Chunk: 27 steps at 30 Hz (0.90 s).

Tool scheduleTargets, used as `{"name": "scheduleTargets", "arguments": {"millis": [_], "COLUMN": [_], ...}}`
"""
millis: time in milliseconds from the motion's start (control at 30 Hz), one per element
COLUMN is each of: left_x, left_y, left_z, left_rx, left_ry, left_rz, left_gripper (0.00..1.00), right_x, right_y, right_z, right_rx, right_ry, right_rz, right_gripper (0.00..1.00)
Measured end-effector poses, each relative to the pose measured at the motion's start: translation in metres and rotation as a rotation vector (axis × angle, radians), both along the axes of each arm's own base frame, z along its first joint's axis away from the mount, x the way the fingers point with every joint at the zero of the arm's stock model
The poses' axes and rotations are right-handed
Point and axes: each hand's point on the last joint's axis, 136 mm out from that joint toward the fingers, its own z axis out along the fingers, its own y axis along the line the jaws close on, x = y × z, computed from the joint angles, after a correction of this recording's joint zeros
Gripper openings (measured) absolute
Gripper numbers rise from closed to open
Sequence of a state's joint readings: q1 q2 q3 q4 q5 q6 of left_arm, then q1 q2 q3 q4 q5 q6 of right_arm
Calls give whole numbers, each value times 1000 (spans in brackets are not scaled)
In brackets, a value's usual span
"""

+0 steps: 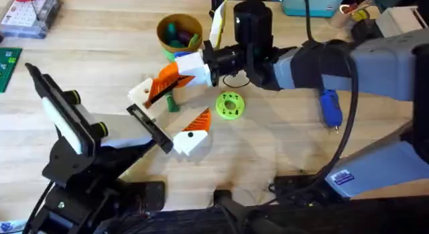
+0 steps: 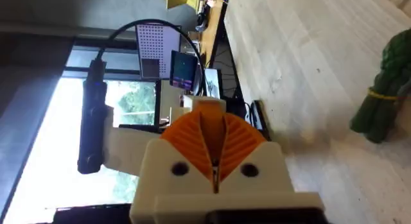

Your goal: Pick up the gripper from the table and insert it into the empty holder that is missing its gripper. Then pick up a screw, insert it into the mounting hole, and use the screwdriver to tighten it. Finally, clean up the table by picking up the vegetable and placing it into the bucket.

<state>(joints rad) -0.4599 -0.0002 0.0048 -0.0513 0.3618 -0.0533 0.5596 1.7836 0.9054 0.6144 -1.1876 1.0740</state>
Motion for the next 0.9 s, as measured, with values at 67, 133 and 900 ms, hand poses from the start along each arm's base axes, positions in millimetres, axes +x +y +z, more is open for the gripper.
{"name": "scheduleTargets", "arguments": {"millis": [67, 133, 900], "left_x": [1, 2, -4], "left_y": [1, 2, -3], "left_z": [0, 0, 0], "left_rx": [-2, -3, -5], "left_ry": [3, 5, 5], "left_rz": [8, 13, -26], "left_gripper": [990, 990, 990], "right_x": [1, 1, -7], "right_y": [1, 2, 8], "right_z": [-1, -1, -1], "right_rx": [-3, -4, -3], "right_ry": [-3, -6, -8], "right_rz": [-7, -11, 11], "right_gripper": [7, 7, 206]}}
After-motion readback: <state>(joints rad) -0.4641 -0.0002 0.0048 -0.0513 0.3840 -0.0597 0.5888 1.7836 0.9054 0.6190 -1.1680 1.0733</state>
